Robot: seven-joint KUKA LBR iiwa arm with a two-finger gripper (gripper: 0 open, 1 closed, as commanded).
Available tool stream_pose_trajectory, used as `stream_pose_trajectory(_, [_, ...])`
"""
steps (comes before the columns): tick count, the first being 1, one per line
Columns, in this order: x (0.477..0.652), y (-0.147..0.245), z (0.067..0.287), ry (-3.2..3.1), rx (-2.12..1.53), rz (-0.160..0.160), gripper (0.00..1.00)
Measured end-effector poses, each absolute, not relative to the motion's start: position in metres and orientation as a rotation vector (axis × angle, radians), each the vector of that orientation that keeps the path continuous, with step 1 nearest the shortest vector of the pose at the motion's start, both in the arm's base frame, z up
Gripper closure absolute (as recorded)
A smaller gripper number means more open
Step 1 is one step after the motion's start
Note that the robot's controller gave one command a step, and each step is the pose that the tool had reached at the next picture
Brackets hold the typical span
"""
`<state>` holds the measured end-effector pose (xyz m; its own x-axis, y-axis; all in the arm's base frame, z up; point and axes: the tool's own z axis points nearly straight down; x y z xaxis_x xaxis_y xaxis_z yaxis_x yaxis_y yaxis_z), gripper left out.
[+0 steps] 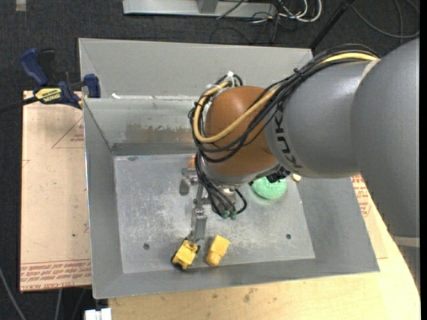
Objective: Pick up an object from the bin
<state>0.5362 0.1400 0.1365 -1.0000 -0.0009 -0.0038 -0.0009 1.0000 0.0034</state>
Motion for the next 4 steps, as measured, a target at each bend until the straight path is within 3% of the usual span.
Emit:
stream_pose_trajectory(1, [0.497,0.118,0.112,3.142,0.034,-0.007,0.0])
stream_pose_trajectory(2, [0.496,0.129,0.09,3.137,-0.157,0.008,0.0])
stream_pose_trajectory(3, [0.485,0.094,0.074,3.105,-0.275,0.007,0.0])
stream_pose_trajectory(4, [0.487,0.097,0.072,3.119,-0.206,0.003,0.0])
